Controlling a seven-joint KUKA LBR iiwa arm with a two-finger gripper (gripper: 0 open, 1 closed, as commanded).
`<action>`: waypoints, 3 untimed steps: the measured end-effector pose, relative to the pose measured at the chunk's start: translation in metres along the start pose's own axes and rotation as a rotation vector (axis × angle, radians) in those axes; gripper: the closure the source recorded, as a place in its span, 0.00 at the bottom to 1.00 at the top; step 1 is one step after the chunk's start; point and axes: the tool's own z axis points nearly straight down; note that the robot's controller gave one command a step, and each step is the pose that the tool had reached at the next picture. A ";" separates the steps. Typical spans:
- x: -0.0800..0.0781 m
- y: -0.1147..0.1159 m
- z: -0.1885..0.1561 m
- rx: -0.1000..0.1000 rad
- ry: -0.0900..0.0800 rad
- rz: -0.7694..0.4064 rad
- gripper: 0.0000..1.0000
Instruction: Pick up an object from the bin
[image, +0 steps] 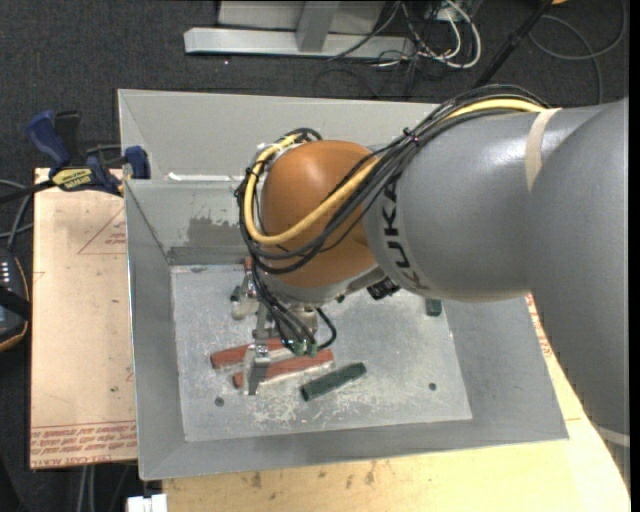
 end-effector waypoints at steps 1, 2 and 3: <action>-0.002 -0.001 -0.004 -0.001 -0.007 0.004 0.00; -0.017 -0.011 0.027 -0.003 -0.013 -0.087 0.00; -0.015 -0.029 0.101 -0.005 -0.026 -0.226 1.00</action>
Offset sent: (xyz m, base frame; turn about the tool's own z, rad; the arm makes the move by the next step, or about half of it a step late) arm 0.0466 -0.0397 -0.1107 -0.2932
